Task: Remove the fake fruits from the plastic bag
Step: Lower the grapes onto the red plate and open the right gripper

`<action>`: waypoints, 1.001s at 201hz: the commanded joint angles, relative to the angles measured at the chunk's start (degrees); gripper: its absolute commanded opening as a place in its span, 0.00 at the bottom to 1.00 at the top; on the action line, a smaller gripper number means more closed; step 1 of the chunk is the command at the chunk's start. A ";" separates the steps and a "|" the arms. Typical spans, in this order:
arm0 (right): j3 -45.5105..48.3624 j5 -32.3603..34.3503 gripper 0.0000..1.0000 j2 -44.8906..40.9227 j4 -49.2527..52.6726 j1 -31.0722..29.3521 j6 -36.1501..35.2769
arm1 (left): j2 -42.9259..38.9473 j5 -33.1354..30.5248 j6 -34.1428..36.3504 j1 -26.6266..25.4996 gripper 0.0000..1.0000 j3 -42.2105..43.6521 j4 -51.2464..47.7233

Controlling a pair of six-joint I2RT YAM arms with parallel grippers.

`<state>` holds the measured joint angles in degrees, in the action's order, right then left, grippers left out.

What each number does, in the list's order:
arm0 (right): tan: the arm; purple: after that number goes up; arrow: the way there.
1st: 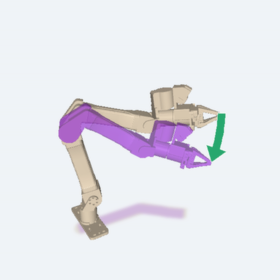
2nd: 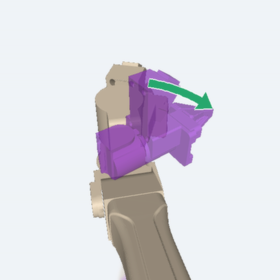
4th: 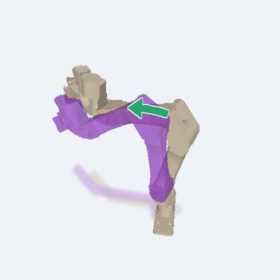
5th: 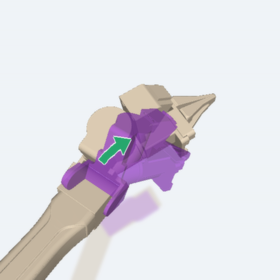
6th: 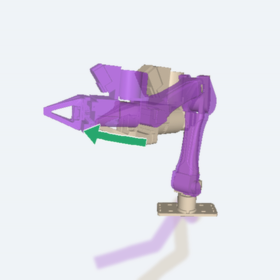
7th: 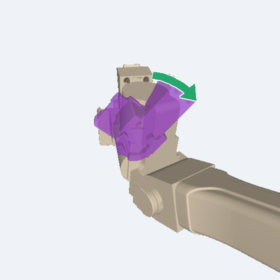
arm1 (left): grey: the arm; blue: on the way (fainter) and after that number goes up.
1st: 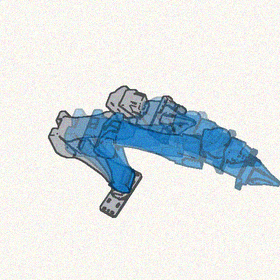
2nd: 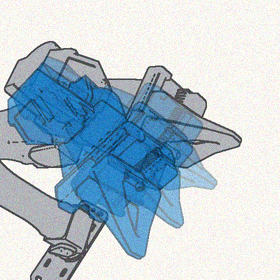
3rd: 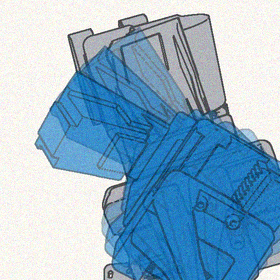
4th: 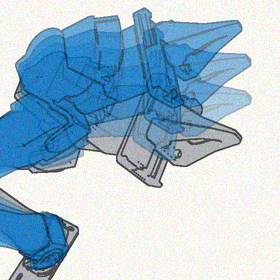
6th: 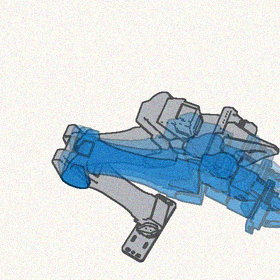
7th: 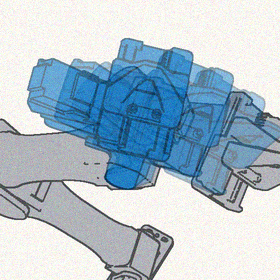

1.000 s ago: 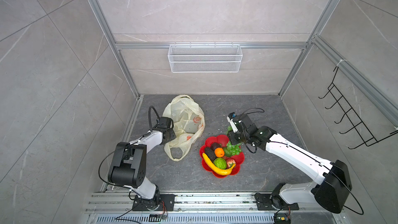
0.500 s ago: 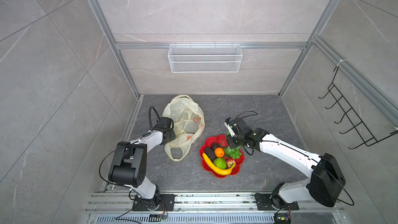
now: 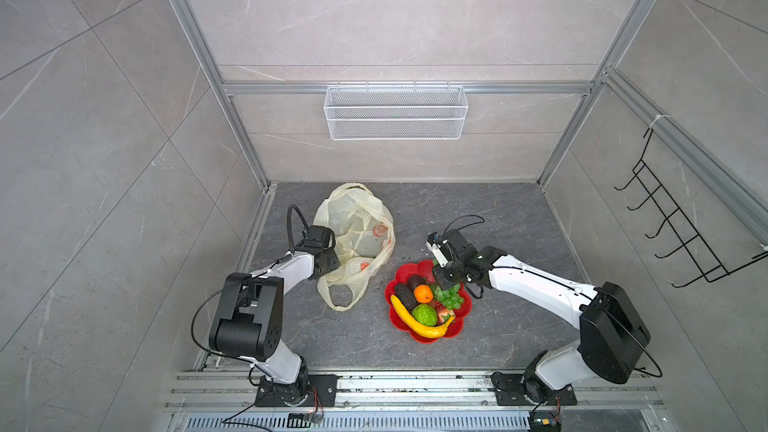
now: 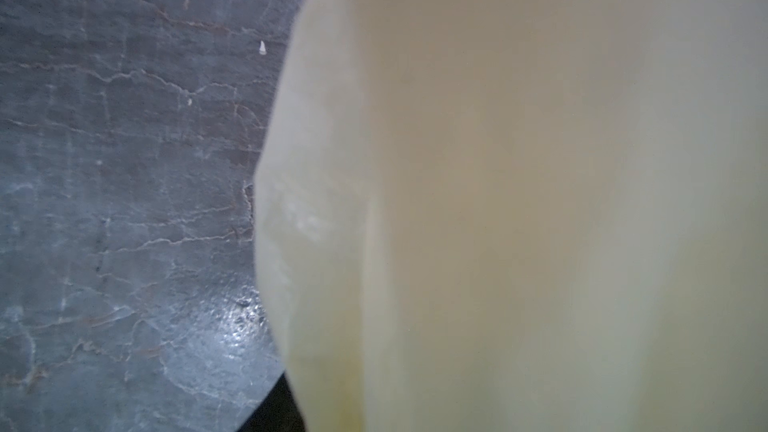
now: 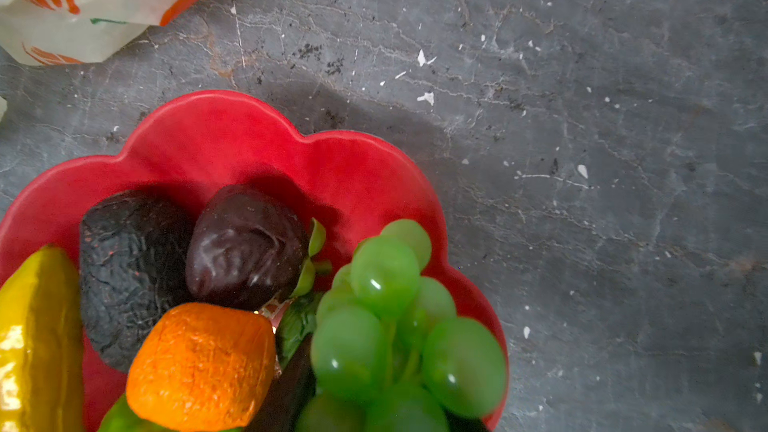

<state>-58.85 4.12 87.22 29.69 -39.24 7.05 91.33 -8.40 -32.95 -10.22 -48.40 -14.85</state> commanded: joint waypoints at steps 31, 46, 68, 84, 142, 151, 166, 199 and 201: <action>-3.61 -1.52 0.41 2.86 -2.20 0.17 -1.05 | 0.08 0.14 1.31 0.45 0.42 0.06 0.36; -3.98 -1.40 0.42 3.44 -2.36 0.26 -1.07 | -0.01 0.14 1.31 0.46 0.42 0.06 0.35; -4.66 -1.26 0.46 4.05 -2.49 0.17 -1.01 | -0.02 0.02 1.40 0.46 0.42 0.06 0.24; -4.93 -0.98 0.50 4.39 -2.45 0.12 -0.87 | 0.05 0.06 1.40 0.46 0.42 0.06 0.35; -4.85 3.13 0.66 2.72 -1.47 0.21 0.97 | 0.16 0.00 1.40 0.46 0.42 0.07 0.35; -4.72 4.63 0.69 1.94 -0.93 0.14 1.48 | 0.12 0.10 1.40 0.46 0.42 0.06 0.34; -4.66 6.56 0.73 0.42 0.45 0.10 2.55 | 0.25 0.16 1.32 0.46 0.42 -0.03 0.35; -4.11 6.84 0.78 -2.06 4.15 0.03 4.30 | 0.25 0.25 1.35 0.46 0.42 -0.03 0.35; -4.02 6.99 0.78 -2.12 4.32 -0.07 4.49 | 0.25 0.24 1.32 0.46 0.42 -0.03 0.35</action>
<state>-62.00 8.82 87.72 29.93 -39.24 9.13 91.33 -8.40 -32.88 -10.00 -48.40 -14.87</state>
